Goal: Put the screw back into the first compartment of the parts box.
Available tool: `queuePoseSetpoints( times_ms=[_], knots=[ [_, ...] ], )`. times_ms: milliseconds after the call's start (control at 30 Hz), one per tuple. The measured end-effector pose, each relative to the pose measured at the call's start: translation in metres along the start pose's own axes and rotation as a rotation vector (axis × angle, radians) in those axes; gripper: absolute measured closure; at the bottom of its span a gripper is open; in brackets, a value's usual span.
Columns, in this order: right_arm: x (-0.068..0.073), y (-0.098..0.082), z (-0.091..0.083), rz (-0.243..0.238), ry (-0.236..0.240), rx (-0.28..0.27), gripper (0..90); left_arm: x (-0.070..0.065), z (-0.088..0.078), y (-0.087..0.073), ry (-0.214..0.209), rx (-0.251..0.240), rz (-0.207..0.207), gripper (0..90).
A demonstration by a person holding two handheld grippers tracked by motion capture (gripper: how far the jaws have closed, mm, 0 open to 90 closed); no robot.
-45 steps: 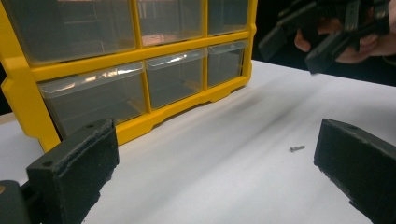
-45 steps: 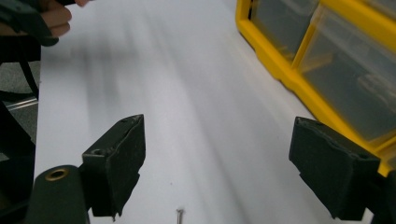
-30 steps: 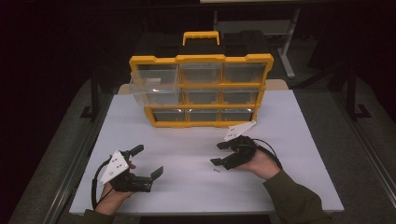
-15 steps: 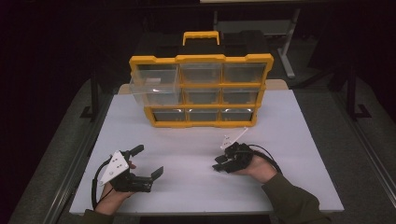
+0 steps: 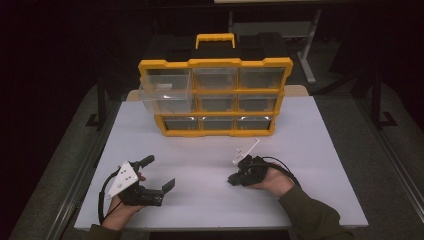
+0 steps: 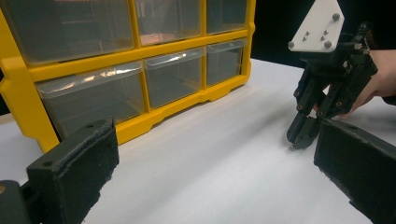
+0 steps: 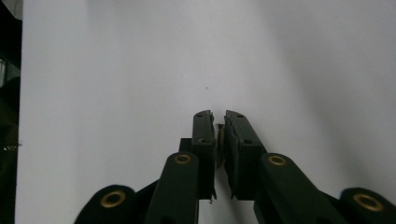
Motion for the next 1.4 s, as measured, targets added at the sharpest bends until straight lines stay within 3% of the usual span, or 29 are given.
queuePoseSetpoints(
  times_ms=[133,533,967,1400],
  knots=[
    [0.0,-0.001,0.001,-0.003,-0.006,0.006,86.7,0.0,0.0,0.0,-0.001,-0.001,0.0,0.0],
    [-0.001,0.002,-0.004,0.001,0.009,-0.009,86.8,0.001,0.0,0.0,0.0,-0.004,0.006,0.0],
    [0.0,0.019,-0.023,0.007,0.025,-0.051,86.8,0.001,0.0,0.0,0.0,-0.003,0.007,0.0],
    [-0.001,0.042,-0.051,0.013,0.006,-0.114,86.8,0.001,0.0,0.0,0.001,-0.002,0.005,0.0]
  ],
)
Point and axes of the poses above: each handheld gripper's, and its own axes: z roughly forward along the jaws, y roughly out of its top, x roughly to its left, the point moved 7 cm from there along z, roughly forward along the jaws, and after that the axes turned 2 degrees about x, right-handed, at the moved point
